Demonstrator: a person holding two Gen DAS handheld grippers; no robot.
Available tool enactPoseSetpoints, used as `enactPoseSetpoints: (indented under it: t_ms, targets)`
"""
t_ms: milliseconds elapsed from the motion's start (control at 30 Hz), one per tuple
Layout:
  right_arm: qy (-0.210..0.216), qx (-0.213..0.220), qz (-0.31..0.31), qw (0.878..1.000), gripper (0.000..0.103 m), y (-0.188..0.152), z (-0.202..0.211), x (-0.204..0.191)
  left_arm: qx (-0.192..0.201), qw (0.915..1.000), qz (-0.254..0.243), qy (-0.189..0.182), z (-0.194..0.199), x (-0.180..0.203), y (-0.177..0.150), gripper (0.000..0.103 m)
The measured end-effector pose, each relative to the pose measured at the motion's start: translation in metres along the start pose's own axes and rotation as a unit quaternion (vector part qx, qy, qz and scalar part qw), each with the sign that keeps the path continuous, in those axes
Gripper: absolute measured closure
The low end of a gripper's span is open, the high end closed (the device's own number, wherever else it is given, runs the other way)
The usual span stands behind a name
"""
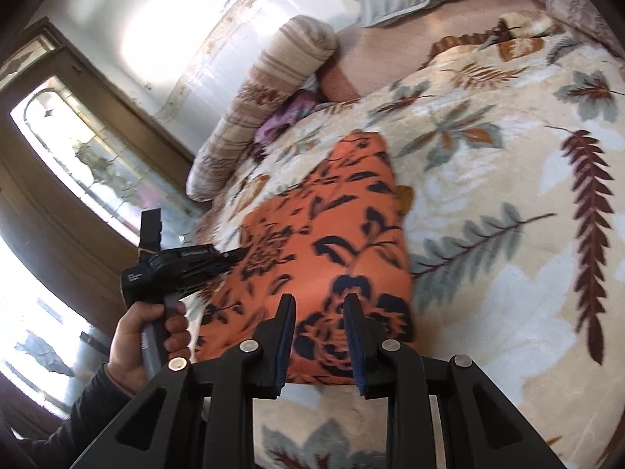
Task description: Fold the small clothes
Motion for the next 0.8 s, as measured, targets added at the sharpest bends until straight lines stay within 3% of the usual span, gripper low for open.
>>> enactPoseSetpoints:
  t_ms: [33,100,167,267,333,400,433,533,567,700,800]
  targets:
    - [0.014,-0.009,-0.007,1.000,0.071,-0.002,-0.004,-0.001,0.008,0.9999,-0.003,0.009,0.008,0.001,-0.001,0.077]
    - [0.023,-0.041,-0.032,0.998,0.050,-0.012,-0.018,0.006,0.032,0.9993,-0.016,0.012,0.028,0.008,-0.002,0.058]
    - [0.041,-0.047,-0.066,0.996,0.048,-0.018,-0.019,0.013,0.067,0.9971,-0.033,0.014,0.053,0.020,-0.006,0.042]
    - [0.050,-0.042,-0.074,0.995,0.046,-0.015,-0.013,0.011,0.092,0.9939,-0.060,-0.007,0.071,0.042,-0.017,0.038]
    - [0.056,-0.027,-0.079,0.995,0.044,-0.008,-0.005,0.010,0.073,0.9940,-0.081,0.000,0.058,0.051,-0.031,0.038]
    - [0.060,-0.019,-0.084,0.994,0.044,-0.002,0.003,0.012,0.034,0.9948,-0.087,0.040,0.029,0.043,-0.044,0.038]
    - [0.058,-0.015,-0.088,0.994,0.044,0.002,0.007,0.016,0.014,0.9954,-0.079,0.051,0.016,0.035,-0.051,0.039]
    - [0.046,-0.007,-0.112,0.993,0.042,0.016,0.013,0.036,-0.001,0.9999,-0.015,0.007,0.001,0.011,-0.063,0.037]
    - [0.043,-0.009,-0.124,0.991,0.036,0.021,0.011,0.046,-0.002,1.0000,-0.009,0.001,0.001,0.009,-0.063,0.037]
    - [0.064,-0.046,-0.202,0.976,0.036,0.032,-0.019,0.078,0.012,0.9991,-0.037,0.017,0.001,0.014,-0.061,0.037]
    - [0.073,-0.080,-0.227,0.968,0.037,0.034,-0.046,0.086,0.013,0.9994,-0.030,0.006,0.001,0.013,-0.064,0.037]
Point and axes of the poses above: each gripper's, at about its wrist camera, not at the fingertips, and z roughly against the way its jaws point, x to its right, y to its top, the point moved 8 cm from there along -z, roughly the way its jaws point, and after that the axes turned 6 degrees about y, right-handed, at the moved point
